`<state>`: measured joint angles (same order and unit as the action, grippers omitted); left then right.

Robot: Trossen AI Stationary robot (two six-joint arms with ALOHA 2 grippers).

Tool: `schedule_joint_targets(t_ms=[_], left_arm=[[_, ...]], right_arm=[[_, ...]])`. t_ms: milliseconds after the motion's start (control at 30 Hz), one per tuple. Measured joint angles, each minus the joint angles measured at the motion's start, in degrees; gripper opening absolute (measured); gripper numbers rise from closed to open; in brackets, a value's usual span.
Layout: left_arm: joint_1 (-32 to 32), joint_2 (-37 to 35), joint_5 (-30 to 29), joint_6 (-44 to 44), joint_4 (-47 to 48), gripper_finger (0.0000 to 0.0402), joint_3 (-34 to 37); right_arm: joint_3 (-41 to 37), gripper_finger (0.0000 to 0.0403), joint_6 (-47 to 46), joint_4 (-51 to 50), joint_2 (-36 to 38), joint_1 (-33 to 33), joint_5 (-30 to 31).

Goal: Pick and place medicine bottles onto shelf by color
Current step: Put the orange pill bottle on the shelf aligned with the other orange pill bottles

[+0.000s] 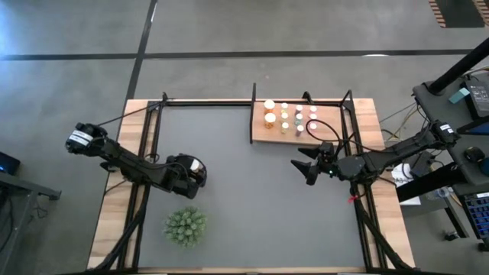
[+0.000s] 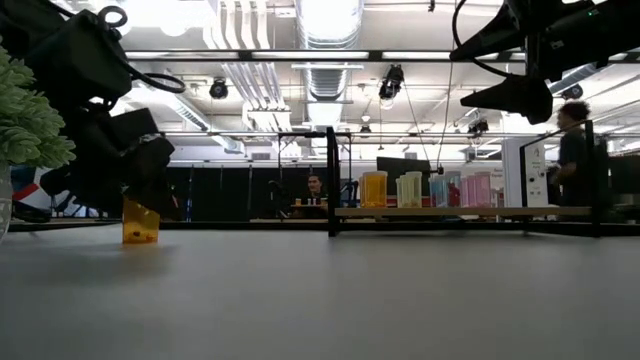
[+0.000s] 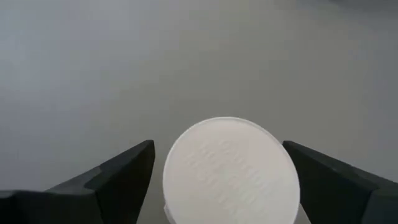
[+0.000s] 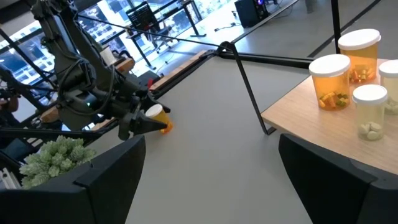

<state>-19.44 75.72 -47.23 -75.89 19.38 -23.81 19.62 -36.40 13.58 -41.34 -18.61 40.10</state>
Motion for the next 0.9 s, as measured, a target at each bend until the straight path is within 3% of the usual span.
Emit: schedule_joint_targets(t_ms=[500,900], left_arm=[[0.0,0.0,-0.2,0.7,-2.6,0.023,0.0],[3.7,0.0,0.0,17.6,-6.0,0.0168,-6.1]], right_arm=[[0.0,0.0358,0.0,0.0,0.0,0.0,0.0],[0.0,0.0358,0.0,0.0,0.0,0.0,0.0]])
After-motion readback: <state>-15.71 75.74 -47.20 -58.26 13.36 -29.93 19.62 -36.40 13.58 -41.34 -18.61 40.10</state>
